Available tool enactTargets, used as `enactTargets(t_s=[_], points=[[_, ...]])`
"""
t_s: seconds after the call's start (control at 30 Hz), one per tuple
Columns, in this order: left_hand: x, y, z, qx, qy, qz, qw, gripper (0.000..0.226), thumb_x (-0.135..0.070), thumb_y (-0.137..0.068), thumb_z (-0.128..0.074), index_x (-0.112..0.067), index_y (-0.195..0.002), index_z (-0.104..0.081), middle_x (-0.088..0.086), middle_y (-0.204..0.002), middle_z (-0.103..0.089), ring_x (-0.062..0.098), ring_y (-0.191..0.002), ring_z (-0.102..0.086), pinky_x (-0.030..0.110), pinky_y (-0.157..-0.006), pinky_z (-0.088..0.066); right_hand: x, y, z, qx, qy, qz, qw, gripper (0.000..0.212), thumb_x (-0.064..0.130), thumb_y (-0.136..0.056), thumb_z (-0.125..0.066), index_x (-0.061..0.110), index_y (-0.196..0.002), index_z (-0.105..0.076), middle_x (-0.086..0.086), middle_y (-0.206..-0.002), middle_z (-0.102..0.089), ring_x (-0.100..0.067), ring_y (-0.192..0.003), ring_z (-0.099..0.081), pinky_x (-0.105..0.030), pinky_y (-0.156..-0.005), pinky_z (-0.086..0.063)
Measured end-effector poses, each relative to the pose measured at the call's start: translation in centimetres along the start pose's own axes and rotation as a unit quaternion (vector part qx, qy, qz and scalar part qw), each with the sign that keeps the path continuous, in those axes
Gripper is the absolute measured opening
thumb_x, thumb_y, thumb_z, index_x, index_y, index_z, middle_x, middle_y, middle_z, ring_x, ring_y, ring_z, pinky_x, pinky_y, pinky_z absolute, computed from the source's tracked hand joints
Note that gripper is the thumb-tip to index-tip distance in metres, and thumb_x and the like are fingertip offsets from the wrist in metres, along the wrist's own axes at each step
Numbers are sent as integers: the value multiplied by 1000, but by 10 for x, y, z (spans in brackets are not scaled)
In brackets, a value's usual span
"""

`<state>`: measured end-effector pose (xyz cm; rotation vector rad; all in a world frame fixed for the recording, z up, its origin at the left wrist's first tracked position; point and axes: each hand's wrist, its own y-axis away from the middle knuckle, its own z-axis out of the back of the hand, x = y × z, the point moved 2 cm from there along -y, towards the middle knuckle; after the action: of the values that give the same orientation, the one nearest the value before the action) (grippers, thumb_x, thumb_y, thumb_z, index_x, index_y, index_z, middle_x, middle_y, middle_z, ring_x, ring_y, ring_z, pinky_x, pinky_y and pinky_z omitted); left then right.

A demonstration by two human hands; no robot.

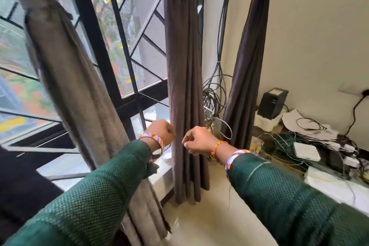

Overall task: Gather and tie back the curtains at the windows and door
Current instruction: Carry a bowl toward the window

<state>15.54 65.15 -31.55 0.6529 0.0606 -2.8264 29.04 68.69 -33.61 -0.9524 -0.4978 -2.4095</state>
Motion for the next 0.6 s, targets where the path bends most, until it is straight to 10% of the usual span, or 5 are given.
enactTargets(t_s=[0.17, 0.33, 0.47, 0.6], points=[[45, -58, -35, 33, 84, 81, 993, 18, -8, -82, -58, -5, -90, -74, 18, -92, -71, 32, -86, -67, 29, -78, -52, -26, -68, -46, 12, -54, -24, 998, 22, 3, -84, -55, -2, -100, -70, -20, -88, -69, -18, -74, -60, -19, -58, -49], [107, -107, -93, 74, 139, 154, 976, 14, -4, -82, -59, -6, -87, -72, 12, -77, -67, -1, -40, -56, 10, -44, -43, -71, -138, -132, 51, -146, -85, 984, 26, -8, -85, -47, -7, -106, -63, -12, -67, -56, -6, -40, -48, -11, -40, -41], [161, -132, -159, 91, 153, 202, 963, 28, 5, -80, -50, -6, -94, -71, 17, -96, -70, 27, -89, -67, 29, -75, -52, -115, -187, -197, 90, -152, -102, 979, 28, -5, -88, -46, 10, -109, -57, -1, -71, -50, -1, -51, -46, -7, -40, -40], [203, -165, -225, 81, 226, 221, 945, 16, -2, -86, -51, -6, -90, -67, 8, -68, -60, 16, -59, -58, 19, -51, -51, -178, -243, -243, 49, -143, -137, 979, 22, -2, -86, -48, 15, -85, -61, 11, -55, -50, 3, -43, -47, -25, -54, -45]])
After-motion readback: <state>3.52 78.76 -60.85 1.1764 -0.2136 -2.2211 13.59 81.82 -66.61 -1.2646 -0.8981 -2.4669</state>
